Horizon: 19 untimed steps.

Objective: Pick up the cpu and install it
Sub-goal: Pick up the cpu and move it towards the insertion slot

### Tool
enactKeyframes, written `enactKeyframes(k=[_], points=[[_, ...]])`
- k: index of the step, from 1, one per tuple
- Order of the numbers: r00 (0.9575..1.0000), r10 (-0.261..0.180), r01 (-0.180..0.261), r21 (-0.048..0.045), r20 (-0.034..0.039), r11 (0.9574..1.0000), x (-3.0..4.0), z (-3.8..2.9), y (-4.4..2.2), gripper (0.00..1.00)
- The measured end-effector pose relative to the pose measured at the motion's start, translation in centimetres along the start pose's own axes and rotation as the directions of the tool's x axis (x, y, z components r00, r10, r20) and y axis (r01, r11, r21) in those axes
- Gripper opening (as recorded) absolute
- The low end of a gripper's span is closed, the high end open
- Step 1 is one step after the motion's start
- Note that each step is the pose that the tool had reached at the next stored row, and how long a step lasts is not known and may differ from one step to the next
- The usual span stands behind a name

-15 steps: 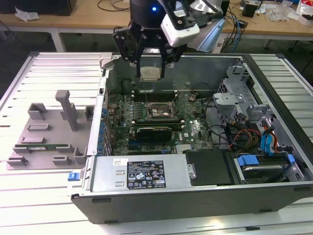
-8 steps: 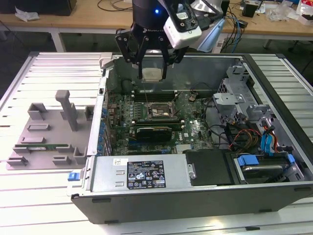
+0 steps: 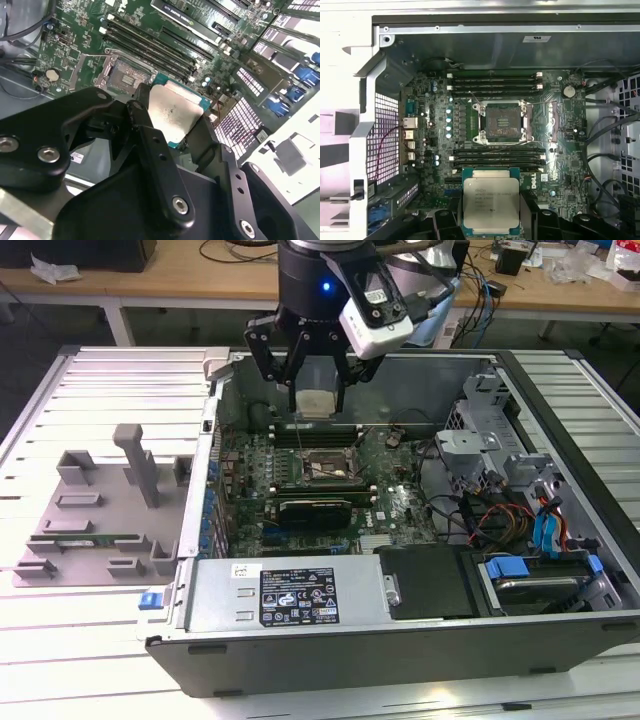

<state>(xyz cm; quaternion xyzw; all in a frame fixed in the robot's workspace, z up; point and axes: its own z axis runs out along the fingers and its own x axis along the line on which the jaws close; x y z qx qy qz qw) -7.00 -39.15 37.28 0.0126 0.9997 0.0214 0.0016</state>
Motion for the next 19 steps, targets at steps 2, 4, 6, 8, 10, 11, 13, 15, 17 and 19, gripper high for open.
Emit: enactKeyframes(k=[2, 4, 6, 8, 10, 11, 13, 15, 17, 19], points=[[1.0, 0.0, 0.0, 0.0001, 0.0, 1.0, -0.07, 0.43, 0.0, 0.55], [1.0, 0.0, 0.0, 0.0001, 0.0, 1.0, -0.12, 0.95, 0.0, 0.55], [1.0, 0.0, 0.0, 0.0001, 0.0, 1.0, -0.14, 1.39, -0.01, 0.55], [1.0, 0.0, 0.0, 0.0, 0.0, 1.0, -0.14, 1.71, -0.02, 0.55], [1.0, 0.0, 0.0, 0.0001, 0.0, 1.0, -0.14, 2.28, -0.04, 0.55], [1.0, 0.0, 0.0, 0.0, 0.0, 1.0, -0.14, 2.5, -0.05, 0.55], [1.0, 0.0, 0.0, 0.0, 0.0, 1.0, -0.14, 2.97, -0.07, 0.55], [1.0, 0.0, 0.0, 0.0001, 0.0, 1.0, -0.15, 3.67, -0.1, 0.55], [1.0, 0.0, 0.0, 0.0001, 0.0009, 1.0, -0.16, 4.53, -0.14, 0.55], [1.0, 0.0, 0.0, 0.0001, 0.0028, 1.0, -0.15, 5.14, -0.17, 0.55]])
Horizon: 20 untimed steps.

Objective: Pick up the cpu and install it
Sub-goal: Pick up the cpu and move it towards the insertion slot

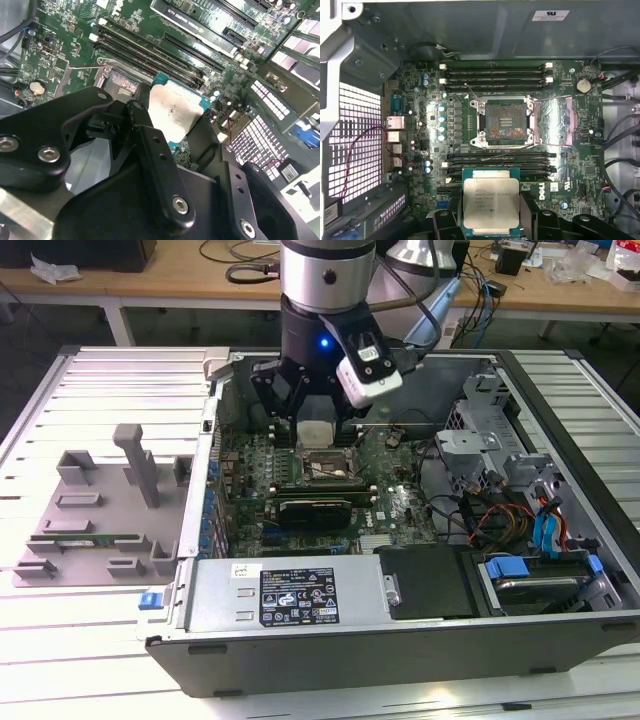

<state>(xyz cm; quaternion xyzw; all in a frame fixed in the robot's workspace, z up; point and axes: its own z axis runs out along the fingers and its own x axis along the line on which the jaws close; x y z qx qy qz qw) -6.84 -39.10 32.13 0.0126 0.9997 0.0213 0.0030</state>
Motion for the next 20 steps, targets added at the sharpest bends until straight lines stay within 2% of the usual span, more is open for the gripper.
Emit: enactKeyframes(k=[3, 7, 12, 13, 14, 15, 20], points=[[1.0, 0.0, 0.0, -0.0002, 0.0013, 1.0, 0.0, 0.32, 0.11, 0.55], [1.0, 0.0, 0.0, -0.0001, 0.0012, 1.0, -0.11, 0.6, 0.65, 0.55], [1.0, 0.0, 0.0, -0.0001, 0.0012, 1.0, -0.26, 0.94, 1.99, 0.55], [1.0, 0.0, 0.0, -0.0002, 0.0013, 1.0, -0.32, 1.17, 3.29, 0.55], [1.0, 0.0, 0.0, 0.0003, 0.0012, 1.0, -0.88, 1.7, 4.09, 0.55], [1.0, 0.0, 0.0, 0.0005, 0.0012, 1.0, -1.38, 2.0, 4.58, 0.55], [1.0, 0.0, 0.0, 0.0006, 0.0012, 1.0, -1.48, 2.27, 5.71, 0.55]])
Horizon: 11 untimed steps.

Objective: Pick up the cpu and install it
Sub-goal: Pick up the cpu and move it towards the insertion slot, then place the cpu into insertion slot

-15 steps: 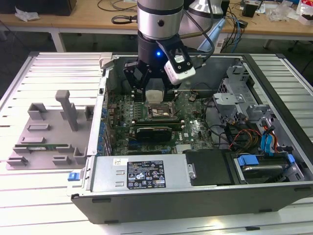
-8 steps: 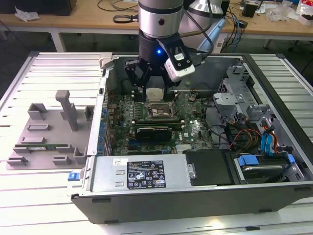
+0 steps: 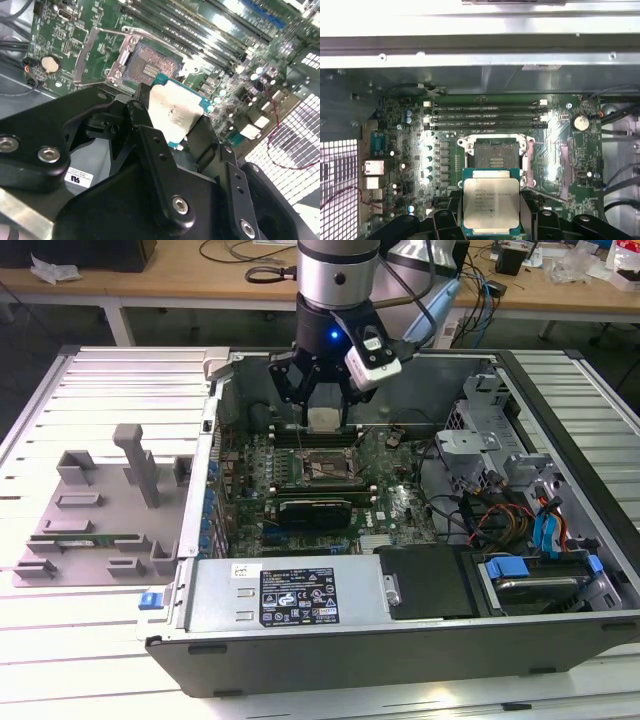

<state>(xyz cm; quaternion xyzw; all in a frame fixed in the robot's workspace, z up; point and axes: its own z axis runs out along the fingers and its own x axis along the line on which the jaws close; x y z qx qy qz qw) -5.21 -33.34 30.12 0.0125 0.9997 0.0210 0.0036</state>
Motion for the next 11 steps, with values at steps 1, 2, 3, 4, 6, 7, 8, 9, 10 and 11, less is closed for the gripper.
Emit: enactKeyframes(k=[1, 2, 3, 4, 6, 7, 8, 9, 10, 11], points=[[1.0, 0.0, 0.0, -0.0002, 0.0001, 1.0, 0.0, 0.08, 0.19, 0.55], [1.0, 0.0, 0.0, -0.0001, 0.0001, 1.0, 0.0, 0.08, 0.19, 0.55], [1.0, 0.0, 0.0, -0.0001, 0.0, 1.0, 0.0, 0.09, 0.2, 0.55], [1.0, 0.0, 0.0, -0.0001, 0.0001, 1.0, 0.0, 0.1, 0.2, 0.55], [1.0, 0.0, 0.0, -0.0001, 0.0001, 1.0, 0.0, 0.1, 0.2, 0.55], [1.0, 0.0, 0.0, -0.0001, 0.0001, 1.0, 0.0, 0.11, 0.2, 0.55], [1.0, 0.0, 0.0, -0.0001, 0.0001, 1.0, 0.0, 0.11, 0.2, 0.55], [1.0, 0.0, 0.0, 0.0, 0.0001, 1.0, 0.0, 0.11, 0.2, 0.55], [1.0, 0.0, 0.0, -0.0001, 0.0001, 1.0, 0.0, 0.12, 0.2, 0.55], [1.0, 0.0, 0.0, -0.0001, 0.0001, 1.0, 0.0, 0.12, 0.2, 0.55]])
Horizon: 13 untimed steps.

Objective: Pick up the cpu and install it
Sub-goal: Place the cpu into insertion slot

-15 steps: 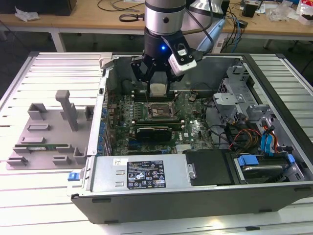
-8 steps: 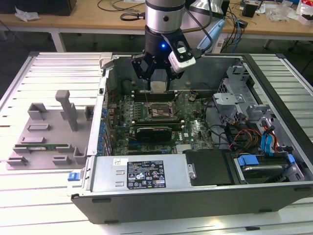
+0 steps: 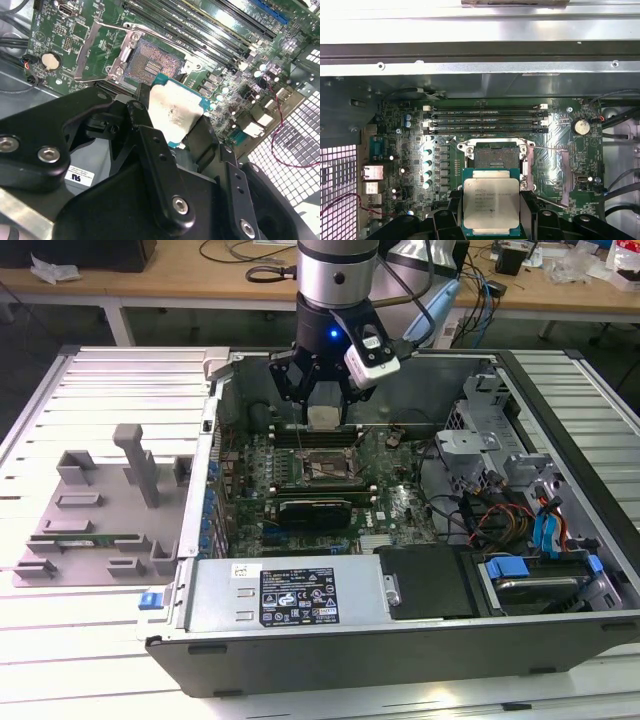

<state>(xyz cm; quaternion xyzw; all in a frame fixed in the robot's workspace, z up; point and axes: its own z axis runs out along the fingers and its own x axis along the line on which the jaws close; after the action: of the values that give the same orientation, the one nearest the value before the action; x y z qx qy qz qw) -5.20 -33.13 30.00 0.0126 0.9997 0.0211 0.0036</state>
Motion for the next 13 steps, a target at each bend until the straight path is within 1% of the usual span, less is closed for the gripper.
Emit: enactKeyframes(k=[5, 6, 7, 8, 10, 11, 13], points=[[1.0, 0.004, -0.004, 0.0001, 0.0001, 1.0, 0.0, 0.01, 0.0, 0.55], [0.9999, 0.012, -0.012, 0.0001, 0.0005, 0.9999, 0.0, 0.01, 0.0, 0.55], [0.9994, 0.036, -0.036, 0.0002, 0.0016, 0.9994, 0.0, 0.01, 0.0, 0.55], [0.9979, 0.065, -0.065, 0.0002, 0.0028, 0.9979, 0.0, 0.02, 0.0, 0.55], [0.9947, 0.103, -0.103, 0.0004, 0.0044, 0.9947, 0.0, 0.01, 0.0, 0.55], [0.9915, 0.13, -0.13, 0.0005, 0.0055, 0.9915, 0.0, 0.01, 0.0, 0.55], [0.9864, 0.164, -0.164, 0.0005, 0.007, 0.9865, 0.0, 0.01, 0.0, 0.55]])
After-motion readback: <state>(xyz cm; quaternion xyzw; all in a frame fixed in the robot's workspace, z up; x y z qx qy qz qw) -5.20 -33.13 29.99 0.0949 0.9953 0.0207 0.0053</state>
